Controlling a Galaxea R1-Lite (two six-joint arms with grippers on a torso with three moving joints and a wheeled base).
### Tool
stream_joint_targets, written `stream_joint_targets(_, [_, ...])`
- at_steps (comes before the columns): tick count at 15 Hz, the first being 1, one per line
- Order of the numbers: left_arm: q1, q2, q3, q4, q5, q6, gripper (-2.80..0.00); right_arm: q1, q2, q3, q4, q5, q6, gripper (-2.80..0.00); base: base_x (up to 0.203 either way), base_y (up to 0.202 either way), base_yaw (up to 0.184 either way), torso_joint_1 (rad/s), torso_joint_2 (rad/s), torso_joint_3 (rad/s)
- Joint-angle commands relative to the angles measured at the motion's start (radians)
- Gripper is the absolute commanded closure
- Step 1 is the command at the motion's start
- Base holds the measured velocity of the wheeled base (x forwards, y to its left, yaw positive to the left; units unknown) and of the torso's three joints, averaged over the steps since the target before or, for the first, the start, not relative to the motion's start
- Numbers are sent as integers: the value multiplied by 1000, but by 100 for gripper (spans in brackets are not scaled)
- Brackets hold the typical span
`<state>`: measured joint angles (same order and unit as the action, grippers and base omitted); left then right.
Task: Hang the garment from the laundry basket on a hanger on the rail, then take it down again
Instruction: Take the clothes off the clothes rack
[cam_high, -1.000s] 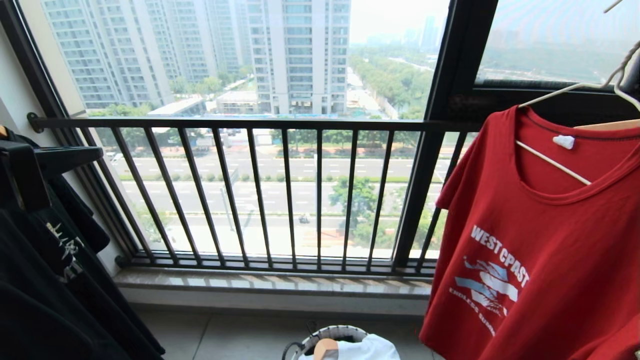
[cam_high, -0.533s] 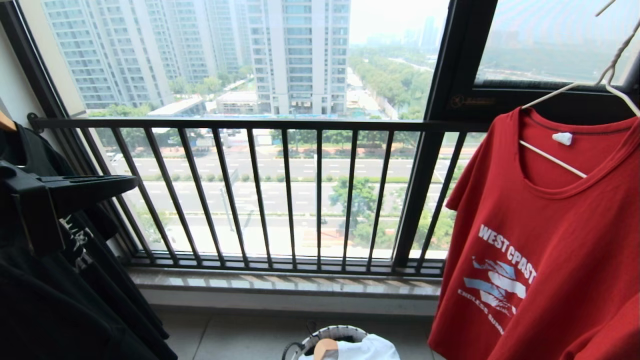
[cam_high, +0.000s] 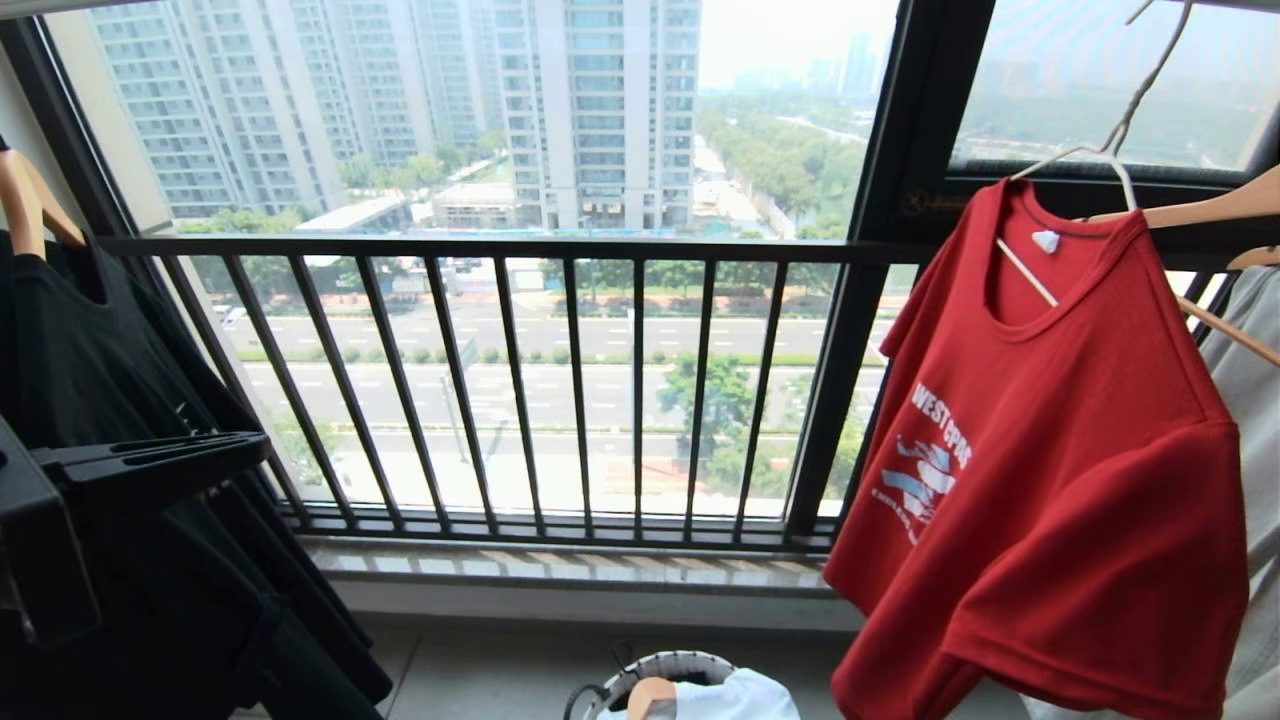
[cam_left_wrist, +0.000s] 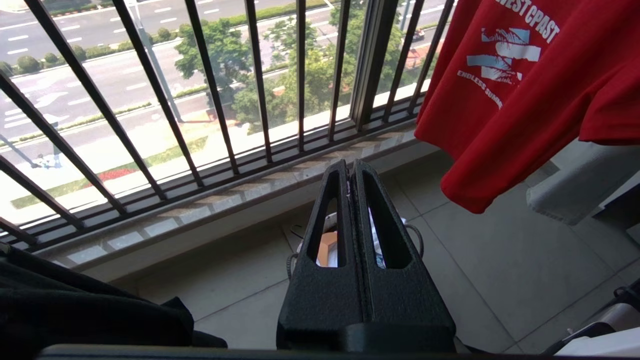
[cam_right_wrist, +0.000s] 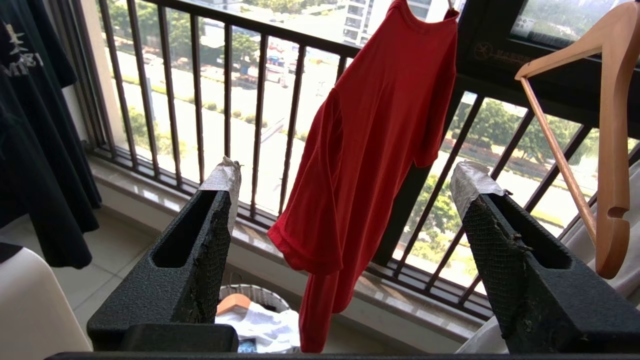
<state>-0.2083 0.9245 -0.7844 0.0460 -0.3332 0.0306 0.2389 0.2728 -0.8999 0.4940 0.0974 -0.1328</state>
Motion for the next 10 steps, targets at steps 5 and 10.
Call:
stream_joint_targets(5, [-5,-241,154,-1,-15,-50,0,1,32,14,6,-2,13,0,0,0,0,0,0,0])
stream_joint_targets(10, [81,-383,217,-1,-54,-189,0,-123,92,-13,-7,4,68,0,0,0,0,0,0,0])
